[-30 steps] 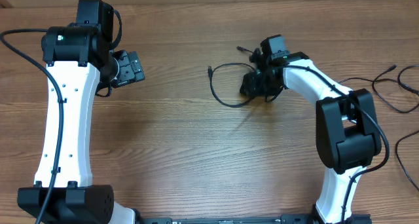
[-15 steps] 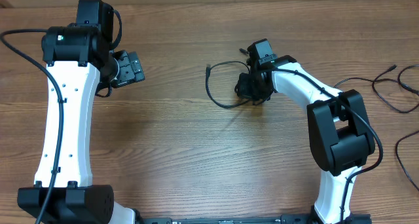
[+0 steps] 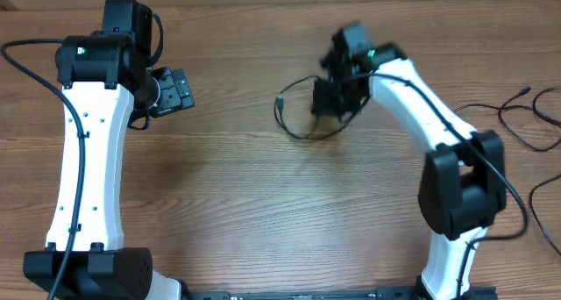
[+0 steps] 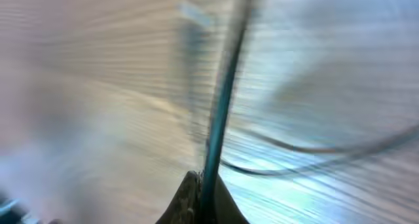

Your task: Untangle cables

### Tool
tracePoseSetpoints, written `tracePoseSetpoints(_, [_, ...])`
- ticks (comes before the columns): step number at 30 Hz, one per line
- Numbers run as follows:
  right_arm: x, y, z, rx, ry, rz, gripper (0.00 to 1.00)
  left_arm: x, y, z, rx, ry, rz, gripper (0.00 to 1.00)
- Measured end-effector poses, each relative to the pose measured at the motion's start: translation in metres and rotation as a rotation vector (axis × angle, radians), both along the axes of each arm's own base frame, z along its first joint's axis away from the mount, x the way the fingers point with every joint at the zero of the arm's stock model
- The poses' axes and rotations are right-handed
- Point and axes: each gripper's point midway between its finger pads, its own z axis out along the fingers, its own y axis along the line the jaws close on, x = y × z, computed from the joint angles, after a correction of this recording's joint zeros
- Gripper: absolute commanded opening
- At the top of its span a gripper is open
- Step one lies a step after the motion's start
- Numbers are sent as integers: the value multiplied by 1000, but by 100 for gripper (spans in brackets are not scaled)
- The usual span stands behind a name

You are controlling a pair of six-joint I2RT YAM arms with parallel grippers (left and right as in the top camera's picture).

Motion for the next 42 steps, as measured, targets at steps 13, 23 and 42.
tracePoseSetpoints(13, [32, -21, 199, -29, -548, -10, 4, 0, 0, 0, 0, 2, 0, 94])
tracePoseSetpoints(23, [57, -115, 177, -222, -490, -219, 4, 0, 0, 0, 0, 0, 0, 93])
tracePoseSetpoints(42, [16, -132, 150, -221, -248, -276, 9, -2, 0, -1, 0, 9, 0, 93])
